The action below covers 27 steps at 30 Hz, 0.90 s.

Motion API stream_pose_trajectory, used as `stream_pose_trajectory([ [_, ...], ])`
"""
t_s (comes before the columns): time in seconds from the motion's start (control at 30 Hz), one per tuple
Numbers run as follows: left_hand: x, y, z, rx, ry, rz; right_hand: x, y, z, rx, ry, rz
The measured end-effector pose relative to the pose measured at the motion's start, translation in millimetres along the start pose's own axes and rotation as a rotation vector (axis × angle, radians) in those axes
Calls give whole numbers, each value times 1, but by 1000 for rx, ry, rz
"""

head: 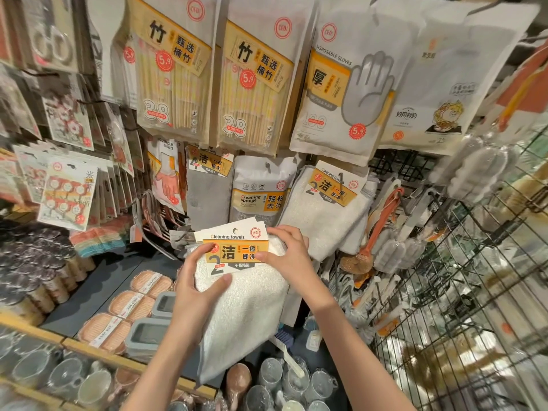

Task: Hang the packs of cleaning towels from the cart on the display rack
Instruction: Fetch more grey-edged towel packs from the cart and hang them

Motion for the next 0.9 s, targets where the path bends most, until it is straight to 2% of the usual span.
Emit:
stream_pose_trajectory([
  [0.2,-1,0,5,12,41,-22,-1,9,-2,21,-96,-20],
  [0.33,-1,1,11,-5,27,-15,2,13,-4,-15,-202,63],
  [0.6,-2,4,22,-89,160,-86,8,10,-16,-17,-157,92],
  [0.73,-4,5,23,-91,149,-128,14,8,-29,12,-191,89],
  [0.9,-3,4,34,-167,140,-137,16,8,-44,60,-205,33],
])
Point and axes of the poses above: each hand's wrist, its own y-axis away from the middle knuckle, its own z-axis out of the palm, x = y × z, the point moved 3 cm from there along -y, towards the middle knuckle, and after that the axes turned 1 degree about y, right-handed, at the moved point
